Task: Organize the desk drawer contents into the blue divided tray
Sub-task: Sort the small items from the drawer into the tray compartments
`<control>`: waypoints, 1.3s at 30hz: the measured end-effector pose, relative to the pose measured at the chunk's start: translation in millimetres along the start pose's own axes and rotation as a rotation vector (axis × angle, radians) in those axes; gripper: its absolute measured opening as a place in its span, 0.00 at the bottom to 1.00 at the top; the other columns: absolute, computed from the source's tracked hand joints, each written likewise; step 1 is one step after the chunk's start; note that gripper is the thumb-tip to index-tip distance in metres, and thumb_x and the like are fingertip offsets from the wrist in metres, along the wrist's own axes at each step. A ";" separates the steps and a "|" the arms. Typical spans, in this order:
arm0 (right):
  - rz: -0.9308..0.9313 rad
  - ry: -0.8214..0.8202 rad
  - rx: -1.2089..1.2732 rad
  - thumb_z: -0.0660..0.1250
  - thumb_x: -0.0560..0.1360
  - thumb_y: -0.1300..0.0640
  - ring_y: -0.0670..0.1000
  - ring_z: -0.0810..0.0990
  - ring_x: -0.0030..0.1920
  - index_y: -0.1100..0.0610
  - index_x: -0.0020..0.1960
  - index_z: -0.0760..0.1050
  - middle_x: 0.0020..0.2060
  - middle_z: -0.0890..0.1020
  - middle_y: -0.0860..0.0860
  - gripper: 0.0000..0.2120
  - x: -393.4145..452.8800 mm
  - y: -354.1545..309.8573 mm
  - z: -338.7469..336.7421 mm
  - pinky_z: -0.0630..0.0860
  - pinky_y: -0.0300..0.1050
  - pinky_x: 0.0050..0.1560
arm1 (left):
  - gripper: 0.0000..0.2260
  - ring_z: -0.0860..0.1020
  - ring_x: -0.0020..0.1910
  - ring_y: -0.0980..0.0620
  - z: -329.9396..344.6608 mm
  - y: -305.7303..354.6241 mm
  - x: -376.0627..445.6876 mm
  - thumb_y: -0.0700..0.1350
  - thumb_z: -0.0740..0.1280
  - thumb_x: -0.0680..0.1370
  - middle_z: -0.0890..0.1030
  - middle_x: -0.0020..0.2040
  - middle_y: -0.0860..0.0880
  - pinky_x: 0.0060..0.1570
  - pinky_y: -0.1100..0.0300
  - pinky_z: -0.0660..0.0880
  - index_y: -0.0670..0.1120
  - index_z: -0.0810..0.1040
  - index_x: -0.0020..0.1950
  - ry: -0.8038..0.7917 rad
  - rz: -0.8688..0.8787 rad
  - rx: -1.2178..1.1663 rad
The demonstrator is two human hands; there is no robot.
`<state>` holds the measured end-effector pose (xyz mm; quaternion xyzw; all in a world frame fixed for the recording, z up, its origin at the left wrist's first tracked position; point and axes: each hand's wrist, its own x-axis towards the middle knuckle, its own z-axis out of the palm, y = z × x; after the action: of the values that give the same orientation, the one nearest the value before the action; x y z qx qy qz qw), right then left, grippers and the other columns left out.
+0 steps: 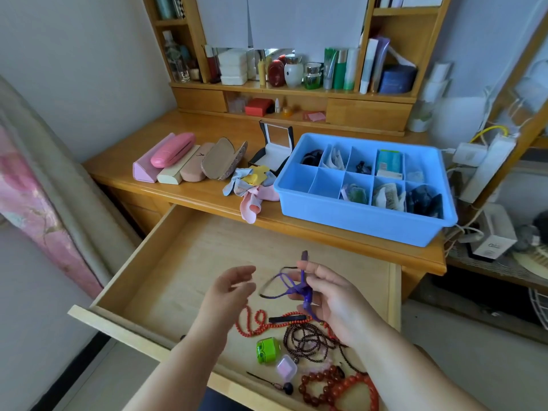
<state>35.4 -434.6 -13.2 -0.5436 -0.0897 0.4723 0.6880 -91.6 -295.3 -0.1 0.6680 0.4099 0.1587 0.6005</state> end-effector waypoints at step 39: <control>-0.194 0.042 -0.229 0.59 0.77 0.71 0.49 0.82 0.40 0.56 0.48 0.81 0.45 0.86 0.53 0.16 -17.1 -0.6 13.5 0.78 0.43 0.41 | 0.07 0.74 0.23 0.64 37.1 4.4 -25.9 0.40 0.67 0.77 0.79 0.25 0.58 0.26 0.74 0.68 0.45 0.80 0.40 -0.185 0.176 0.083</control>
<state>17.9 -438.4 -0.7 -0.6172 -0.1807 0.3788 0.6655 -79.7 -339.1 2.7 0.7376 0.2988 0.1313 0.5911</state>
